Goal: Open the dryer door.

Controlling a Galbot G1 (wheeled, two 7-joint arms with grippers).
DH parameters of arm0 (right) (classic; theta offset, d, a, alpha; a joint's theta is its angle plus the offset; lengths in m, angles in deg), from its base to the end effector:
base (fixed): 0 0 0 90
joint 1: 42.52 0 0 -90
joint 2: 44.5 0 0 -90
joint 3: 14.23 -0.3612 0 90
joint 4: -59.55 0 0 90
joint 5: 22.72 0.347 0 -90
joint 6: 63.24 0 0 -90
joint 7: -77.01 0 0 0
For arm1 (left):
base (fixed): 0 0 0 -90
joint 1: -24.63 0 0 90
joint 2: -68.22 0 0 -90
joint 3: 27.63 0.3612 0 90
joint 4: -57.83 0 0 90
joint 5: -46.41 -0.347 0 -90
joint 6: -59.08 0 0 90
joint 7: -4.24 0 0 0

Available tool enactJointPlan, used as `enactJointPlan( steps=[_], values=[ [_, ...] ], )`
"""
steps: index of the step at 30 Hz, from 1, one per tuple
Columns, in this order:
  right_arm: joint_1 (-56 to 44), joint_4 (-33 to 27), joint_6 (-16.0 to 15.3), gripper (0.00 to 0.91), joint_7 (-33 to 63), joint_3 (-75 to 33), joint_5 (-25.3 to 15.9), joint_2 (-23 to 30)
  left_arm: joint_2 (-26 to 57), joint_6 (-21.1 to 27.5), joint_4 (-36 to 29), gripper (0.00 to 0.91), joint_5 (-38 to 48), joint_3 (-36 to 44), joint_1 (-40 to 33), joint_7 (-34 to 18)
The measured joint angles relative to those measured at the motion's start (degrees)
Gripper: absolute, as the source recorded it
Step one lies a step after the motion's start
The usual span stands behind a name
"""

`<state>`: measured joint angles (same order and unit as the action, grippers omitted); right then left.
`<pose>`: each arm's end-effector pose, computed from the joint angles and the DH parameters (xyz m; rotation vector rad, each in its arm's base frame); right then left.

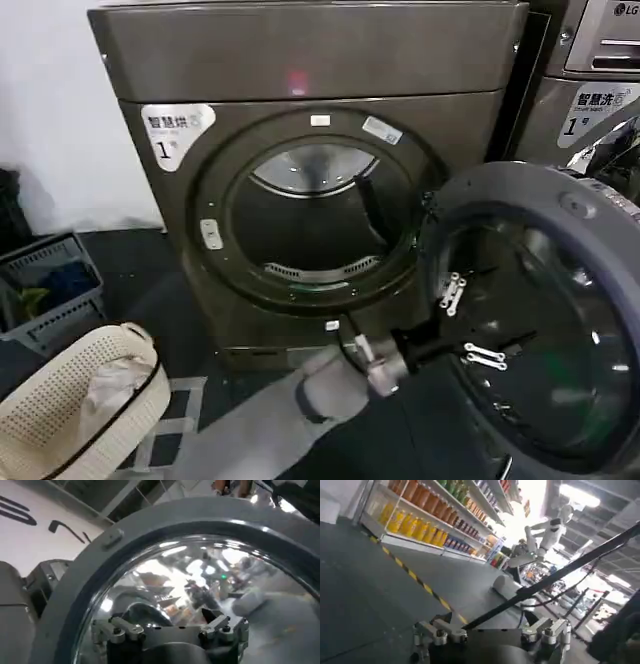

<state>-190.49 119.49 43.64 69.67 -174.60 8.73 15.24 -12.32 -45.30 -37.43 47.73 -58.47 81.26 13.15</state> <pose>-0.2174 -0.5139 -0.2550 -1.4325 -2.2668 0.6149 0.3535 -0.2385 -0.2146 1.4139 1.9745 0.3825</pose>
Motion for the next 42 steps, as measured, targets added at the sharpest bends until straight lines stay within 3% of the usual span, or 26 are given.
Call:
enactJointPlan(
  steps=[19,30,42],
  values=[
    [-0.5,2.8,-1.0,0.907,0.8,-0.2,-0.3,1.8,-9.3,0.1,10.7,0.907,-5.7,0.3,-3.2,-3.5],
    [-0.5,4.2,-1.1,0.907,0.8,0.3,-0.3,2.4,-11.7,4.1,16.8,0.907,-6.0,0.2,-4.6,-4.5],
    [-0.5,5.3,-1.3,0.907,0.7,0.6,-0.1,2.8,-11.7,8.4,18.4,0.907,-6.4,0.0,-5.0,-6.7]
  ],
)
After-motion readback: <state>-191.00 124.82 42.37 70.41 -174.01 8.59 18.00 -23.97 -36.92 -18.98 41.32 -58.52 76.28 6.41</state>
